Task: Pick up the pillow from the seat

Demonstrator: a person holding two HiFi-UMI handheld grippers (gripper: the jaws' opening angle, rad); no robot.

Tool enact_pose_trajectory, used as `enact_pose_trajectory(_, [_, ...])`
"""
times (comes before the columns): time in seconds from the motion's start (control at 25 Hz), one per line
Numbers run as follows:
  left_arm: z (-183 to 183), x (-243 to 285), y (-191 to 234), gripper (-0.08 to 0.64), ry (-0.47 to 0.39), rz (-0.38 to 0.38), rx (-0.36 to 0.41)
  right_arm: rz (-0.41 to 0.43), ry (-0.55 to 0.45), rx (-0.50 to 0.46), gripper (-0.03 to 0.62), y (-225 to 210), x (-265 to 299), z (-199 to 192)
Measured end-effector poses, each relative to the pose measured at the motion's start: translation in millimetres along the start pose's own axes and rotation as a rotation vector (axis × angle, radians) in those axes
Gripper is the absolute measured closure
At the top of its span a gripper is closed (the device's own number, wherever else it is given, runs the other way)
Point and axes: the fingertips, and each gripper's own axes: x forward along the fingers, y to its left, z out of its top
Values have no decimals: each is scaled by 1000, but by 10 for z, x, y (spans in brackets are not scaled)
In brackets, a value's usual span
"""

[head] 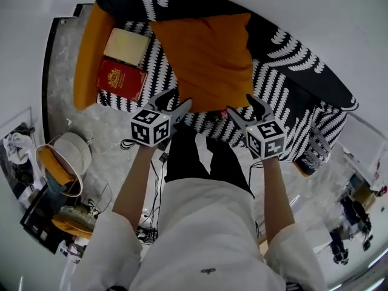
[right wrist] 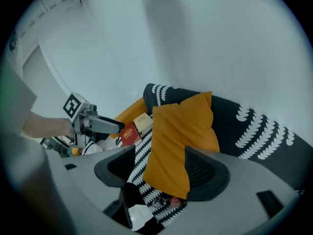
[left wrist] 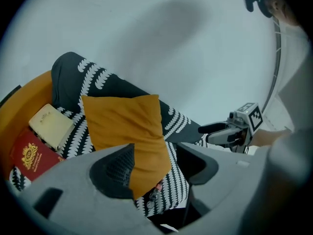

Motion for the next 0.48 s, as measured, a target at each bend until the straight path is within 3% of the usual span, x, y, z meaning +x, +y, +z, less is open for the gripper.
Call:
enact_pose_trajectory(0.32, [-153,472,492,213,76,12,13,-55,48,1,276,-410,406,-44])
enact_pose_trajectory(0.48, [-269,651,670,168,79,22,-17,-87,74,-7,251,-589,556,-105])
